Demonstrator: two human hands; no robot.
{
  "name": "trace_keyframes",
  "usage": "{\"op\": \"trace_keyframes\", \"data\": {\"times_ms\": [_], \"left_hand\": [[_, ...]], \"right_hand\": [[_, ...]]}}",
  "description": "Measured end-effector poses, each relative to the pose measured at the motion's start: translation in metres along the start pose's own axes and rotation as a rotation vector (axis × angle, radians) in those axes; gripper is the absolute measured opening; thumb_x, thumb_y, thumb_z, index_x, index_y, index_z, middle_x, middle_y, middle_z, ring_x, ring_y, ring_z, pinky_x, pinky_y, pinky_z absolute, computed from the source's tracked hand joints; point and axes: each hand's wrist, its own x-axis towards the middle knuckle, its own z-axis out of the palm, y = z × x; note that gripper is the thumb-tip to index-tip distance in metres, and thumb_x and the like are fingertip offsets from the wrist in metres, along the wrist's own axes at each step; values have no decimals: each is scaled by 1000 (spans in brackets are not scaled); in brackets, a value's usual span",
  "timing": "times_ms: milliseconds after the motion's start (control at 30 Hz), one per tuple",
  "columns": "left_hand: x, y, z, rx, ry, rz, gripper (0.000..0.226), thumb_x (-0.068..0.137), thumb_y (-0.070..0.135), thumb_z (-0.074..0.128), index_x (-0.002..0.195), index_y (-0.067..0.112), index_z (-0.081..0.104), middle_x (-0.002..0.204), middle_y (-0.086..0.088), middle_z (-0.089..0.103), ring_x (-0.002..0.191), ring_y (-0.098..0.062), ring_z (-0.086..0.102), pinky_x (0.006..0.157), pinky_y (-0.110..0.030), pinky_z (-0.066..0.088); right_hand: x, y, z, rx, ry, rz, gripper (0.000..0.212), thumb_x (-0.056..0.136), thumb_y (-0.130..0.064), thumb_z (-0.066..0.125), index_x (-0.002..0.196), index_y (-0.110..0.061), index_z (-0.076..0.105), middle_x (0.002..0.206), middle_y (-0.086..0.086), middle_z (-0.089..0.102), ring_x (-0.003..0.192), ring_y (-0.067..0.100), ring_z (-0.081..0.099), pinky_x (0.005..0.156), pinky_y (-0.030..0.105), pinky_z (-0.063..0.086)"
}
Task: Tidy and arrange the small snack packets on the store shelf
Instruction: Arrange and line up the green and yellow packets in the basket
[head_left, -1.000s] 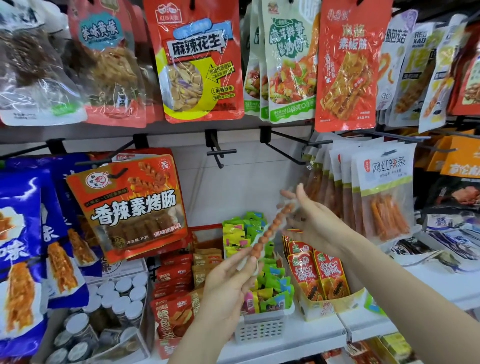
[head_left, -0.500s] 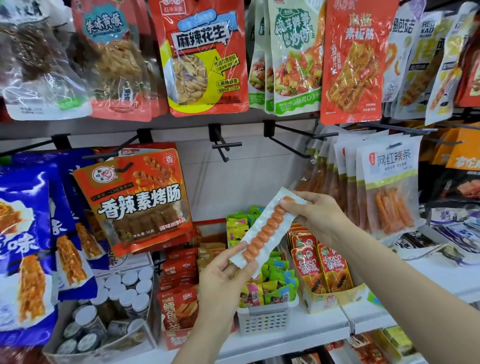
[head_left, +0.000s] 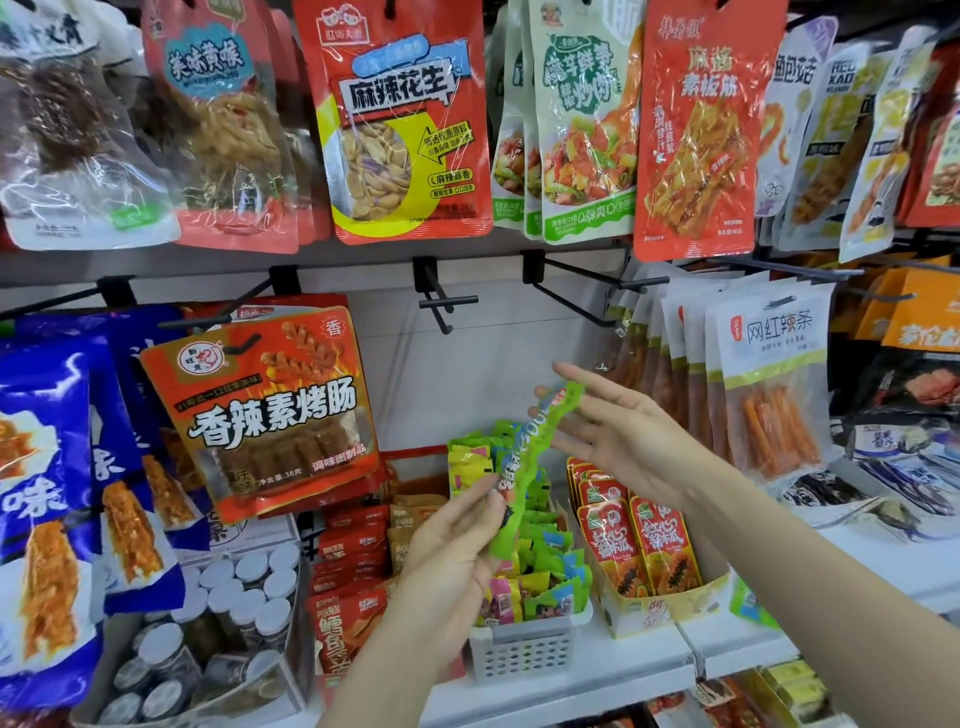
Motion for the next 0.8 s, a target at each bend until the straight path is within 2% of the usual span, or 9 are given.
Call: {"op": "trace_keyframes", "data": {"times_ms": [67,200,333,400,467,567,667,733,800], "left_hand": [[1,1,-3,280,57,122,39,77,14,75,115,19,70,111,1,74,99,-18,72,84,-38,59],[7,1,-9,473,99,305,34,84,0,73,108,24,70,106,6,76,92,-12,73,72,-21,58],[22,-1,-14,619,99,421,43,81,1,76,114,26,64,107,7,72,96,-8,71,77,-24,58],[33,0,-15,582,96,402,53,81,-3,74,125,19,54,108,-2,68,98,-12,70,82,-28,58],[45,1,-20,683,123,410,51,85,-1,71,127,16,48,109,-4,64,102,-14,66,87,-27,54],[57,-4,-36,1170,88,515,35,91,23,69,124,23,58,121,8,58,117,-11,55,102,-28,45],[60,-17,-34,1467,-157,510,54,90,58,56,133,27,55,135,11,51,130,-6,39,112,-26,31],[65,-25,-29,1689,-262,464,74,87,75,37,140,25,49,144,8,46,136,-9,32,116,-32,26],[69,-29,-26,1865,-274,477,78,88,77,30,142,23,47,144,6,46,137,-13,30,117,-37,25]], "right_hand": [[-1,-7,-3,0,-12,52,45,87,-16,61,131,-12,60,128,20,63,119,35,61,91,39,55],[-1,-15,-2,-218,87,101,44,90,-39,57,124,-12,63,117,15,70,109,30,67,87,37,58],[-3,-20,-5,-763,64,27,30,87,-25,67,112,-8,71,96,7,77,91,22,73,81,28,59],[-3,-25,-10,-985,144,-85,13,88,-22,69,99,-19,75,90,2,77,85,15,74,75,24,59],[-3,-30,-17,-1015,298,-196,8,88,-25,69,94,-25,74,87,-2,77,79,10,73,70,24,59],[-7,-30,-30,-1199,476,-309,23,88,-31,69,107,-19,73,87,-12,74,70,-5,67,66,18,56],[-10,-21,-38,-1321,558,-383,30,89,-29,70,113,-12,72,72,-22,62,48,-14,53,48,4,40],[-12,-17,-40,-1334,586,-372,32,88,-32,70,113,-13,72,71,-16,64,47,-9,51,52,7,40],[-15,-15,-40,-1324,575,-345,30,87,-35,70,111,-17,74,77,-17,69,58,-7,59,62,15,46]]}}
